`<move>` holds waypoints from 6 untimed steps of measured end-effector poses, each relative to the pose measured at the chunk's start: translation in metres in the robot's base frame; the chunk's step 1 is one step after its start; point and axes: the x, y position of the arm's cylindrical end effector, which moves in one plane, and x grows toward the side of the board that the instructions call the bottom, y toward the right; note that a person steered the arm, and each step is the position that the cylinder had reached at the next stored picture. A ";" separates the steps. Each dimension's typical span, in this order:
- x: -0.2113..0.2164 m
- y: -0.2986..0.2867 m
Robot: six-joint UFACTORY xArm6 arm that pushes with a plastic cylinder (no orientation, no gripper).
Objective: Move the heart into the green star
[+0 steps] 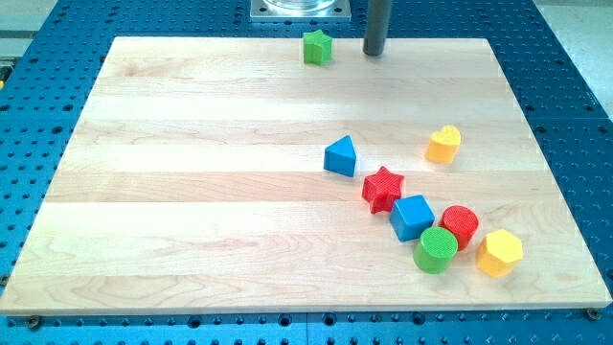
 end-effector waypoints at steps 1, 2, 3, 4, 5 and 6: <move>0.000 -0.044; -0.010 -0.061; 0.014 -0.043; 0.033 -0.027; 0.091 -0.011; 0.095 0.102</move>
